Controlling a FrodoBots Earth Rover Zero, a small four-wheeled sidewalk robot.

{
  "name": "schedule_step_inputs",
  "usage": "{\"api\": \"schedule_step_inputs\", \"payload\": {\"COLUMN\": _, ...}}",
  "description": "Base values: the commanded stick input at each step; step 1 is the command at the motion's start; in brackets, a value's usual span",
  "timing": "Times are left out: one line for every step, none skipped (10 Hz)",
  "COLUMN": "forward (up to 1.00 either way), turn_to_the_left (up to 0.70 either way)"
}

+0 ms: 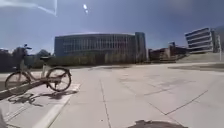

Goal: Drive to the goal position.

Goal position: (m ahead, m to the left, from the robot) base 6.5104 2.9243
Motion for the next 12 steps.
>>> {"api": "schedule_step_inputs", "payload": {"forward": 0.70, "turn_to_the_left": -0.01}}
{"api": "schedule_step_inputs", "payload": {"forward": 0.70, "turn_to_the_left": -0.01}}
{"api": "schedule_step_inputs", "payload": {"forward": 0.70, "turn_to_the_left": -0.01}}
{"api": "schedule_step_inputs", "payload": {"forward": 0.70, "turn_to_the_left": -0.01}}
{"api": "schedule_step_inputs", "payload": {"forward": 0.70, "turn_to_the_left": -0.01}}
{"api": "schedule_step_inputs", "payload": {"forward": 0.70, "turn_to_the_left": -0.01}}
{"api": "schedule_step_inputs", "payload": {"forward": 0.70, "turn_to_the_left": -0.01}}
{"api": "schedule_step_inputs", "payload": {"forward": 0.70, "turn_to_the_left": -0.01}}
{"api": "schedule_step_inputs", "payload": {"forward": 0.70, "turn_to_the_left": -0.01}}
{"api": "schedule_step_inputs", "payload": {"forward": 0.70, "turn_to_the_left": -0.01}}
{"api": "schedule_step_inputs", "payload": {"forward": 0.70, "turn_to_the_left": -0.01}}
{"api": "schedule_step_inputs", "payload": {"forward": 0.70, "turn_to_the_left": -0.01}}
